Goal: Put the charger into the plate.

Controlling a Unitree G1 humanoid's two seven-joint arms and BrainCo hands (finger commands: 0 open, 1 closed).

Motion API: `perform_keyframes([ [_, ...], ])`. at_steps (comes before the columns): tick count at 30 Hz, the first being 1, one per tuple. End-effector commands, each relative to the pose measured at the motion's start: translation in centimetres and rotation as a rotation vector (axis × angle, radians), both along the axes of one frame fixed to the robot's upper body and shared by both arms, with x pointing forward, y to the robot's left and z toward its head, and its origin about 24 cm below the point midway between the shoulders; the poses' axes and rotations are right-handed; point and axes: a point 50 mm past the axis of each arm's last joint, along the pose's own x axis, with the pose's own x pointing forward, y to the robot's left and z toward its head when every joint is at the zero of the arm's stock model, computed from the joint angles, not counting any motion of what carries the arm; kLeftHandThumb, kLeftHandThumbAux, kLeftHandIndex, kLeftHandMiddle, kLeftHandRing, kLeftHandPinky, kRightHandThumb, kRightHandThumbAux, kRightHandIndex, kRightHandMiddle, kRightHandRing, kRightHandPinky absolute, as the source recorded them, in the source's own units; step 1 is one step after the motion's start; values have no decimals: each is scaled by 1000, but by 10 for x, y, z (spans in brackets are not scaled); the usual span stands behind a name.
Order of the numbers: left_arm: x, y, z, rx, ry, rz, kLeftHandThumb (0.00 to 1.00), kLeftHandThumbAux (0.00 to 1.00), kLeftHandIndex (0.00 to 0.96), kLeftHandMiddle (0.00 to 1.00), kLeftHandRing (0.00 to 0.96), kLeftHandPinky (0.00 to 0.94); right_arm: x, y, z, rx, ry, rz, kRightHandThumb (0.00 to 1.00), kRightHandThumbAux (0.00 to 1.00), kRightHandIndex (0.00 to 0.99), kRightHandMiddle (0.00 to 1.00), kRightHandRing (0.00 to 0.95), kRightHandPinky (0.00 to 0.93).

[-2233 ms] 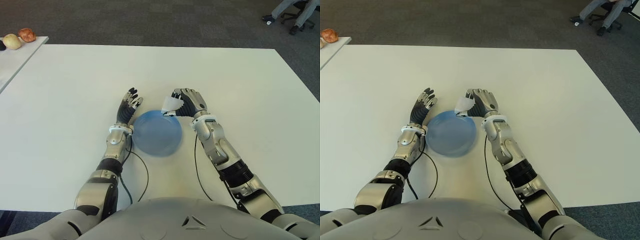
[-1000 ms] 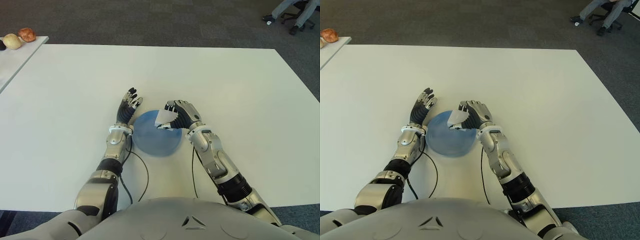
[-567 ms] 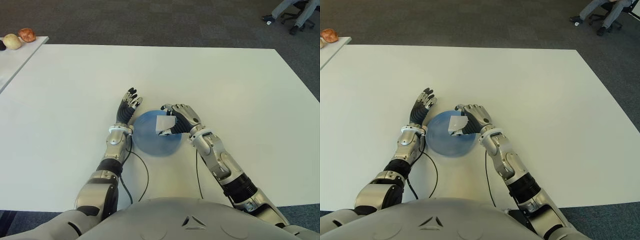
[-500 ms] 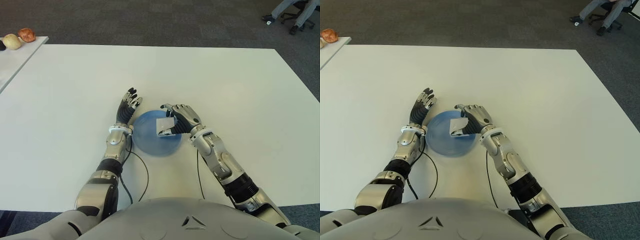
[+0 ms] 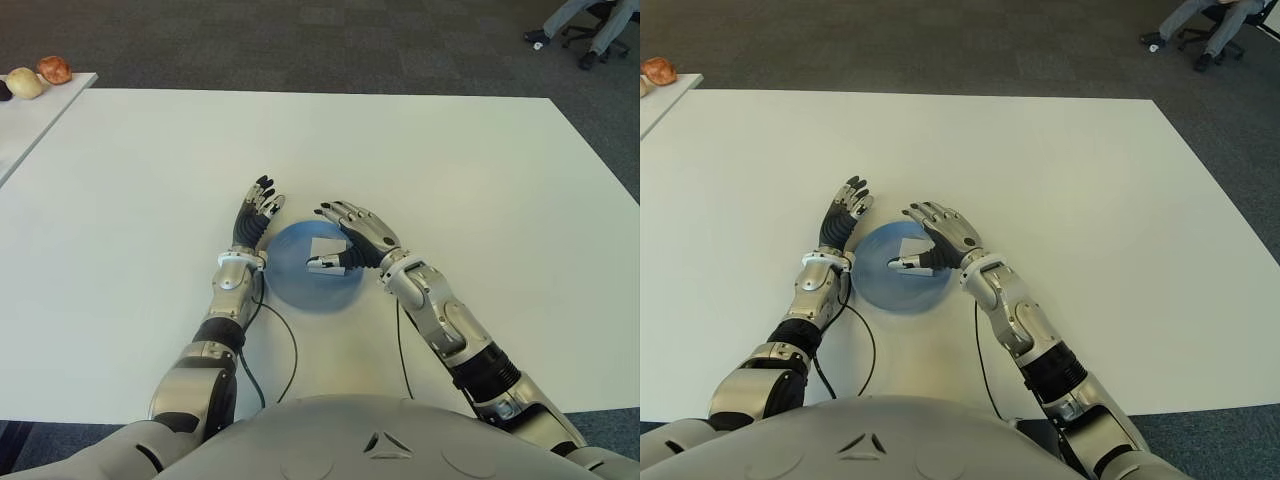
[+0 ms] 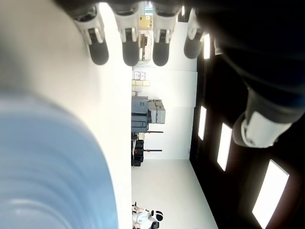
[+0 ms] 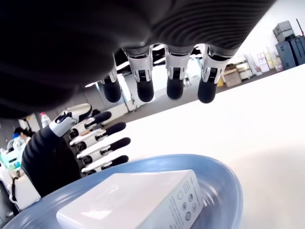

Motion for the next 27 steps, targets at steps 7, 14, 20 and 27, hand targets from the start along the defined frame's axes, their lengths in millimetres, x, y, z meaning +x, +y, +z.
perform_keyframes([
  [7,-28,1,-32,-8,177,-8,0,535,64,112,116,148,0,0,-4,12,0,8,257,159,0,0,0,0],
  [14,-28,1,-32,-6,179,-10,0,536,68,124,129,158,2,-2,-5,35,-9,-12,250,151,0,0,0,0],
  [20,-28,1,-32,-4,181,-9,0,538,77,137,142,171,4,-5,-8,45,-16,-40,255,156,0,0,0,0],
  [27,-29,2,-34,-2,188,-5,0,538,80,141,141,159,21,-15,-11,220,-24,-173,250,228,0,0,0,0],
])
